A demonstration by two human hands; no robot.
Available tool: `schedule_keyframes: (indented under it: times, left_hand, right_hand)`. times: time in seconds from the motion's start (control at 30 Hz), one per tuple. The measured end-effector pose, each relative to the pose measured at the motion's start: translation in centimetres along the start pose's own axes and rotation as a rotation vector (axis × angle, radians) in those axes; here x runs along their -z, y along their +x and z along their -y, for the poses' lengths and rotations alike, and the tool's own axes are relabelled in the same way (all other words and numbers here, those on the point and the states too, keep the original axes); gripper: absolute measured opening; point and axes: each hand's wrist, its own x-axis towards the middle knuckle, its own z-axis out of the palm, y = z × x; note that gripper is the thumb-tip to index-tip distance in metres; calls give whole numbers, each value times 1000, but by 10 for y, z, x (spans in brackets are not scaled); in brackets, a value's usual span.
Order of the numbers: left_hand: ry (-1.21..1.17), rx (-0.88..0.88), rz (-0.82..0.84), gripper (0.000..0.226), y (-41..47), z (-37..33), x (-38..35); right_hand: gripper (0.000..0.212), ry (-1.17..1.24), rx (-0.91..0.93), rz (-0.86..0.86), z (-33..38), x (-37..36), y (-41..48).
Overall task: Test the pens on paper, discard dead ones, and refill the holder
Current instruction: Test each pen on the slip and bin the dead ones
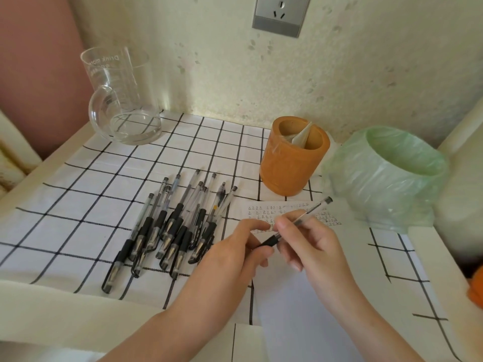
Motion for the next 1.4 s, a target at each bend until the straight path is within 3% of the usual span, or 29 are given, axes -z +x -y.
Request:
schedule_keyframes:
  times: [0.2, 0.43, 0.77, 0.9, 1.03, 1.23, 1.4]
  left_hand:
    - [31, 34, 62, 28, -4, -2, -2]
    - [16, 17, 58, 19, -3, 3, 0]
    - [-180, -1, 46, 20, 1, 1, 7]
    - [162, 30, 99, 42, -1, 2, 10]
    - [519, 16, 134, 40, -4, 9, 15]
    - [789, -86, 230, 58, -3, 16, 7]
    - [839, -118, 260, 60, 0, 20, 0]
  right_hand:
    - [24, 48, 7, 12, 2, -6, 0]
    - [28, 109, -58, 3, -1, -10, 3]
    - [24, 115, -49, 5, 5, -6, 2]
    - [21, 171, -60, -126, 5, 2, 6]
    - [25, 218, -63, -199, 8, 20, 13]
    - [17, 87, -128, -205, -2, 10, 17]
    - [14, 33, -95, -203, -10, -3, 25]
